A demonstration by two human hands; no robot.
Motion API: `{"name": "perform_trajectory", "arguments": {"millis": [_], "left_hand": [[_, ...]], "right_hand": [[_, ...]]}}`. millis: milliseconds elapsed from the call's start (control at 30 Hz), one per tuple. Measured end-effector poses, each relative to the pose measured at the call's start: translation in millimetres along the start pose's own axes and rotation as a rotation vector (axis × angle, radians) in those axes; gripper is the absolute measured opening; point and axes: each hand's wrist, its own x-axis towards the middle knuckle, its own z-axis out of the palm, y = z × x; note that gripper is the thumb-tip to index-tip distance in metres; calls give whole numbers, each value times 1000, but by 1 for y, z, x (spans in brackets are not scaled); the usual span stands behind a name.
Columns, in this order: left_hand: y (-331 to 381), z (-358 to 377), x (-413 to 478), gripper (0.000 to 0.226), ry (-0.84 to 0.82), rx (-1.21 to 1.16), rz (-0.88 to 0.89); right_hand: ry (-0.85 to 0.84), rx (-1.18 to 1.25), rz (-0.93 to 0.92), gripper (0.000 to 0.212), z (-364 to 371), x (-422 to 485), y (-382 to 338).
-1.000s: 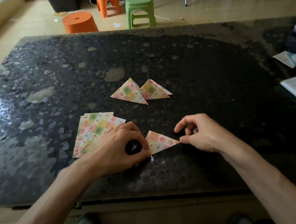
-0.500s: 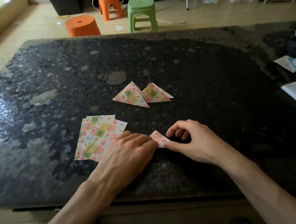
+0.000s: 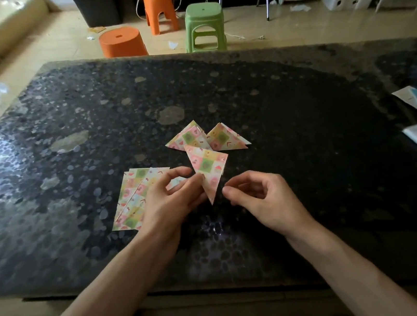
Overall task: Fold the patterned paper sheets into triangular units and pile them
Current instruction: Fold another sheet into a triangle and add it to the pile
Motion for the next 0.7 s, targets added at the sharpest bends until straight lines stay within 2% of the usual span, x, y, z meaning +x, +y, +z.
{"name": "perform_trajectory", "arguments": {"millis": [100, 233, 433, 700], "left_hand": [[-1, -2, 5, 39, -6, -153, -68], [-3, -3, 10, 42, -32, -280, -126], [-5, -2, 12, 32, -10, 29, -22], [1, -9, 16, 17, 47, 185, 92]], "right_hand": [[-5, 92, 5, 19, 8, 0, -4], [7, 110, -10, 15, 20, 2, -5], [178, 74, -55, 8, 14, 22, 4], [290, -224, -76, 9, -20, 71, 11]]}}
